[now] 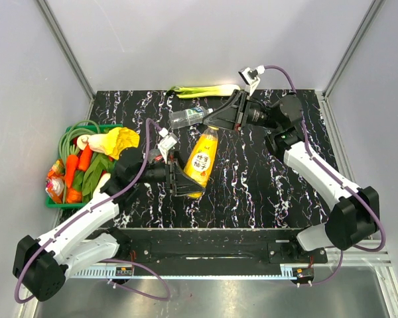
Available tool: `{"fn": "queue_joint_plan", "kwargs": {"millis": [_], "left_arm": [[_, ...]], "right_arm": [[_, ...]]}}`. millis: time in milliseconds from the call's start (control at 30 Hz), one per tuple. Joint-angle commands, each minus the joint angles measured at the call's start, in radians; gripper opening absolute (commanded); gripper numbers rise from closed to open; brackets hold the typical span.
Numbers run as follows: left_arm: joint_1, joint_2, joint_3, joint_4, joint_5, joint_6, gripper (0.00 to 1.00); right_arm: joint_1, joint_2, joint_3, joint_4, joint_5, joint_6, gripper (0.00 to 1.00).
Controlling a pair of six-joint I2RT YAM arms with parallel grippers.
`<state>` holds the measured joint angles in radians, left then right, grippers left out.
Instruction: Unscrew the bottle caps
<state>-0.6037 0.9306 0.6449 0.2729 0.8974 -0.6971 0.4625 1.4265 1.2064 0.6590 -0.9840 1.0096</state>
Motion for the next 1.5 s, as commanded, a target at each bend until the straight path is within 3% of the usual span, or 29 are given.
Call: {"fn": "queue_joint_plan", "kwargs": {"millis": [0, 100, 300, 400, 500, 633, 933, 1167, 1467], "left_arm": [[0.01, -0.021, 0.024, 0.357, 0.103, -0.085, 0.44], [0.01, -0.016, 0.036, 0.332, 0.12, -0.075, 0.45], [0.01, -0.022, 0.085, 0.045, 0.06, 0.096, 0.45], [0.01, -0.033, 0.107, -0.133, -0.021, 0.201, 0.44], [0.01, -0.035, 0.131, -0.269, -0.096, 0.28, 0.44], [0.01, -0.039, 0.145, -0.4, -0.166, 0.349, 0.44], [0.007, -0.064, 0.199, -0.607, -0.357, 0.453, 0.44], [-0.022, -0.09, 0.268, -0.735, -0.635, 0.496, 0.42], [-0.163, 0.02, 0.416, -0.912, -1.054, 0.476, 0.4]], "right_arm": [[0.01, -0.024, 0.019, 0.181, -0.12, 0.102, 0.0], [0.008, -0.031, 0.019, 0.18, -0.107, 0.104, 0.0], [-0.011, -0.054, -0.008, 0.174, -0.029, 0.103, 0.03], [-0.03, -0.078, -0.033, 0.172, 0.019, 0.093, 0.46], [-0.047, -0.098, -0.051, 0.143, 0.062, 0.063, 0.71], [-0.054, -0.115, -0.064, 0.071, 0.094, 0.018, 0.98], [-0.062, -0.104, -0.054, -0.117, 0.145, -0.077, 1.0], [-0.064, -0.064, 0.002, -0.338, 0.226, -0.126, 1.0], [-0.053, 0.009, 0.065, -0.384, 0.215, -0.083, 1.0]]}}
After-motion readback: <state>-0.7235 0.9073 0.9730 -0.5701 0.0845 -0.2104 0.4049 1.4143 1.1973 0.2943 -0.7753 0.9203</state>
